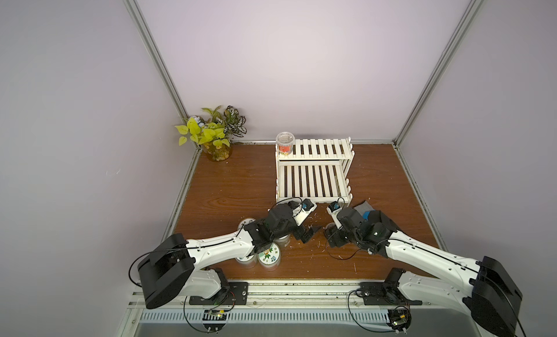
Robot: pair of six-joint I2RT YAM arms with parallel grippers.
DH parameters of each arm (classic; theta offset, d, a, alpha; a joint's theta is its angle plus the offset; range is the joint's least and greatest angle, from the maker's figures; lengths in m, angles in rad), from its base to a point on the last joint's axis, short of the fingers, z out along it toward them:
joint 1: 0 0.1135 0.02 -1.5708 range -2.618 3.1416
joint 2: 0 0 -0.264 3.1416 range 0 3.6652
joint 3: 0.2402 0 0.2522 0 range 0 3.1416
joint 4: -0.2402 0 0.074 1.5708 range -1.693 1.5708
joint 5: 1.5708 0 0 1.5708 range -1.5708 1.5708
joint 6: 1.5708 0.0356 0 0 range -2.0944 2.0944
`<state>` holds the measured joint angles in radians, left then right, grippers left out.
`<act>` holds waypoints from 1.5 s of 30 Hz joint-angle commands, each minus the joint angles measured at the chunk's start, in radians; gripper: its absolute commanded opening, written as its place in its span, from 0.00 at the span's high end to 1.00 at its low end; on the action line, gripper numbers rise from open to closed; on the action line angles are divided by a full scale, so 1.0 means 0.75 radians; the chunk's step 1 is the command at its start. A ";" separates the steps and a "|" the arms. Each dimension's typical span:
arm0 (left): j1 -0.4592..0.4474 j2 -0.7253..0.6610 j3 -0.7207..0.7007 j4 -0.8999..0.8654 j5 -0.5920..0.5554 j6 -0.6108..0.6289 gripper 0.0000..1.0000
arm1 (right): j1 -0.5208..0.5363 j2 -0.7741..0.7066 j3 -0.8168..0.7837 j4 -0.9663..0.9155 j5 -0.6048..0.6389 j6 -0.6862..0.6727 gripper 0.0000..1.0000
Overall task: Place the seed container on the shelf
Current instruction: Pick up the seed jar at the center of the board.
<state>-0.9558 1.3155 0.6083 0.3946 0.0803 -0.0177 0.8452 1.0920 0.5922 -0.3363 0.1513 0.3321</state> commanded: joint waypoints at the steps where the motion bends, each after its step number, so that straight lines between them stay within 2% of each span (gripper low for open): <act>1: -0.010 -0.010 -0.007 -0.001 -0.017 0.010 0.00 | 0.006 0.004 0.002 0.021 -0.003 -0.005 0.19; 11: -0.010 -0.008 -0.004 0.002 -0.023 -0.004 0.00 | 0.006 0.017 -0.006 0.008 -0.009 0.005 0.17; 14: -0.010 -0.007 -0.001 0.004 -0.026 -0.005 0.01 | 0.006 0.019 -0.009 0.007 -0.021 0.005 0.20; 25: -0.010 -0.002 0.007 -0.005 -0.029 -0.011 0.00 | 0.007 0.038 -0.006 -0.004 -0.028 0.013 0.17; 31: -0.010 -0.002 0.013 -0.009 -0.032 -0.010 0.00 | 0.006 0.028 -0.004 -0.010 -0.028 0.014 0.20; 39: -0.010 0.007 0.022 -0.013 -0.030 -0.018 0.00 | 0.007 -0.017 0.010 -0.048 -0.003 0.033 0.27; 45: -0.010 0.007 0.025 -0.015 -0.055 -0.023 0.00 | 0.006 -0.145 0.055 -0.089 -0.005 0.073 0.27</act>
<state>-0.9558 1.3159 0.6083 0.3923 0.0620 -0.0280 0.8452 1.0443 0.5922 -0.3820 0.1436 0.3576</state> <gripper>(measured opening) 0.995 0.747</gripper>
